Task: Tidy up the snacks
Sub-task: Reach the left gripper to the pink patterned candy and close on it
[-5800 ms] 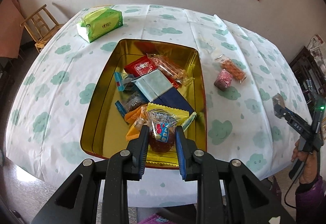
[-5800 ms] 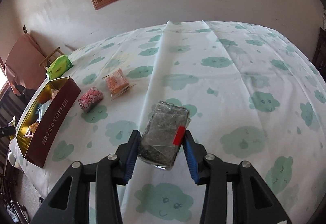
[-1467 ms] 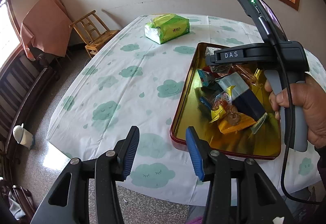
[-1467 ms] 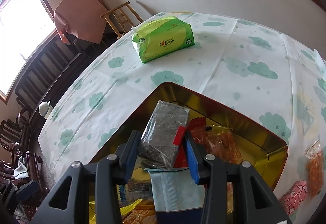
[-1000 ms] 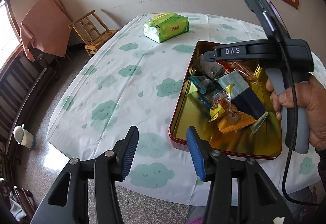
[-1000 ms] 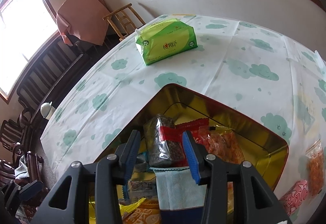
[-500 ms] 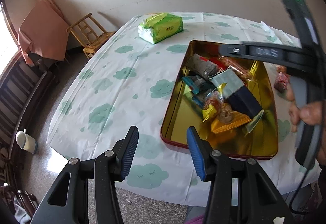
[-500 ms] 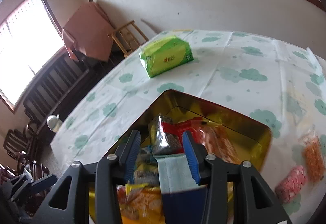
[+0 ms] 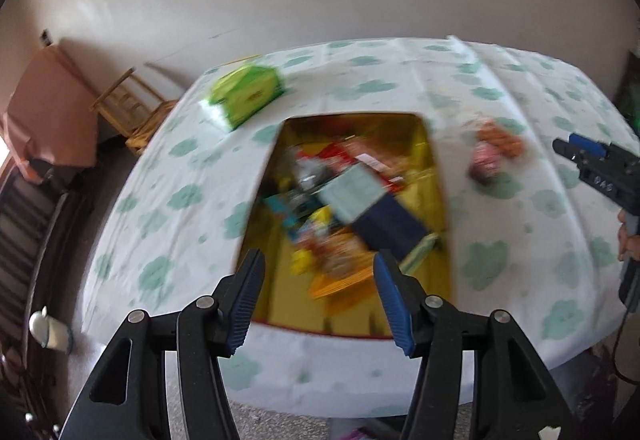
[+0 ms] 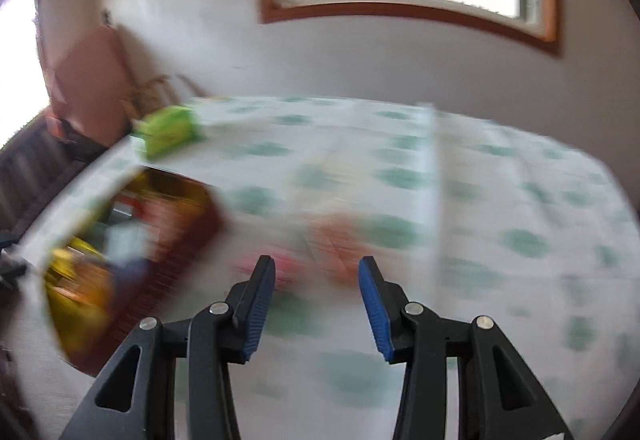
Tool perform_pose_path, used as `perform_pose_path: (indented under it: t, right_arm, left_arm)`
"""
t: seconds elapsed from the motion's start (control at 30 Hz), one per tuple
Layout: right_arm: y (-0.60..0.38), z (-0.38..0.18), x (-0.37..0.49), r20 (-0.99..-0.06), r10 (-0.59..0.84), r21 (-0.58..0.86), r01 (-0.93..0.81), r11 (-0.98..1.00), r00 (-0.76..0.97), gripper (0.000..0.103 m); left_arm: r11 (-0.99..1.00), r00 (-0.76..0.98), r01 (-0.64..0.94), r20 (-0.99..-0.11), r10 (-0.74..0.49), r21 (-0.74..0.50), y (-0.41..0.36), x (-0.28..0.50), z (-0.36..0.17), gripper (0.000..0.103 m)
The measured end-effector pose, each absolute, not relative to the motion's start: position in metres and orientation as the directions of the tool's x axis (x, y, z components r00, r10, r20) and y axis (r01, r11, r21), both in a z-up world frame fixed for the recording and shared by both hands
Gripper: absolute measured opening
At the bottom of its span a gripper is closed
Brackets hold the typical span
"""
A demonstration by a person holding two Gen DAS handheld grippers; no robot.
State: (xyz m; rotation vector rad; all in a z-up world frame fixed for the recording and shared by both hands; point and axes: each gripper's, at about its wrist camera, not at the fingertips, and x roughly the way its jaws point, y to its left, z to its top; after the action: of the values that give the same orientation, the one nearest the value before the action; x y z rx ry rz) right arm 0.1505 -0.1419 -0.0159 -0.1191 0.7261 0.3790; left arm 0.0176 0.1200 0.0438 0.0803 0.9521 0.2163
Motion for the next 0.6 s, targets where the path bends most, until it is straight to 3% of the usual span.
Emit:
perform_pose_path:
  t: [0.13, 0.3, 0.4, 0.5, 0.6]
  right_arm:
    - [-0.2, -0.031, 0.163, -0.677, 0.167, -0.029, -0.253, 0.967, 0.717, 0.045]
    - [-0.237, -0.051, 0.181, -0.703, 0.062, -0.067, -0.152, 0.986, 0.709, 0.053]
    - [-0.247, -0.06, 0.184, -0.719, 0.065, -0.037, -0.131, 0.991, 0.692, 0.055]
    - [-0.254, -0.06, 0.185, -0.714, 0.072, -0.001, -0.105, 0.995, 0.697, 0.058]
    - [-0.26, -0.062, 0.188, -0.73, 0.063, 0.013, -0.079, 0.997, 0.68, 0.068]
  left_arm:
    - [0.991, 0.575, -0.064, -0.807, 0.134, 0.118, 0.088, 0.036, 0.052, 0.057]
    - [0.993, 0.58, 0.059, -0.813, 0.05, 0.103, 0.042, 0.065, 0.053, 0.058]
    - [0.981, 0.585, 0.114, -0.809, 0.062, 0.158, 0.017, 0.086, 0.046, 0.058]
    - [0.978, 0.543, 0.174, -0.84, 0.0, 0.112, 0.004, 0.106, 0.038, 0.058]
    - [0.975, 0.51, 0.204, -0.86, -0.025, 0.093, -0.007, 0.126, 0.029, 0.058]
